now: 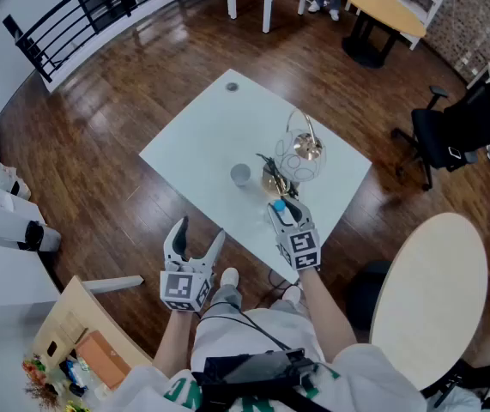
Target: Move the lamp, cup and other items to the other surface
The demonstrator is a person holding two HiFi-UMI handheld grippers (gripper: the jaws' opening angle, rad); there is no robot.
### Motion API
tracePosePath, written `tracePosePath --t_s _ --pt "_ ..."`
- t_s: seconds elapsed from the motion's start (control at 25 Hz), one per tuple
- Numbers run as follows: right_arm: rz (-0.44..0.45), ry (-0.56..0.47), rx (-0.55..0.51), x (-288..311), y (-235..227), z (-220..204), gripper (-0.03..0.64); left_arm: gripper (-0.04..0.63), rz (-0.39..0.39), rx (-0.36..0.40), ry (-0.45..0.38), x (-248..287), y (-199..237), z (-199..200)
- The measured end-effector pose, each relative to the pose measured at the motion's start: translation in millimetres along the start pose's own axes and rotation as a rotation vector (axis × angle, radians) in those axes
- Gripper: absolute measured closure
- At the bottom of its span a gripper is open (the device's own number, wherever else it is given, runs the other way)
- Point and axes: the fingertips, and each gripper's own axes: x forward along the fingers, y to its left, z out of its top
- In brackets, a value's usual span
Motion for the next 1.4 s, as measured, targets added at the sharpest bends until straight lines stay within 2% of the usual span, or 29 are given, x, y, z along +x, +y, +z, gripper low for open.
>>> tracePosePath --t_s 0.16,0.24,0.4,0.56,0.68,0.8,0.96,1.08,1.24,1.4 --pt "-0.03 -0.017 0.028 -31 2 -1 0.442 0.239 -0.024 -0.003 -0.007 2 -18 5" --pt "-0.049 -0.055 0.051 -55 -2 7 0.443 0.244 -0.062 0.005 -0.016 9 -35 8" --pt "-0.118 -0.154 0.115 -114 -23 20 0.442 0.244 -0.2 0.027 -0.035 36 -88 8" --pt "-0.232 -0.214 0.128 -186 -48 23 0.442 0.244 -0.367 0.057 -0.03 60 -163 8" --pt "-0.352 -0.23 0.159 -247 -67 21 0.443 0.244 -0.514 0.085 -0.039 77 -226 6" --pt "-0.511 -0.251 0.176 -312 -93 4 0.443 0.245 -0.671 0.112 -0.043 87 -296 4" --pt "-0.708 -0.278 0.169 -396 -116 -21 0.443 0.244 -0.862 0.108 -0.058 86 -386 9" --pt "-0.852 -0.284 0.209 -460 -121 -38 0.445 0.244 -1.01 0.126 -0.084 75 -450 14" --pt "-1.022 -0.291 0.285 -538 -120 -59 0.444 0.244 -1.17 0.137 -0.094 52 -523 14" --pt "-1.203 -0.253 0.281 -600 -107 -95 0.445 0.244 -1.329 0.16 -0.067 22 -589 0"
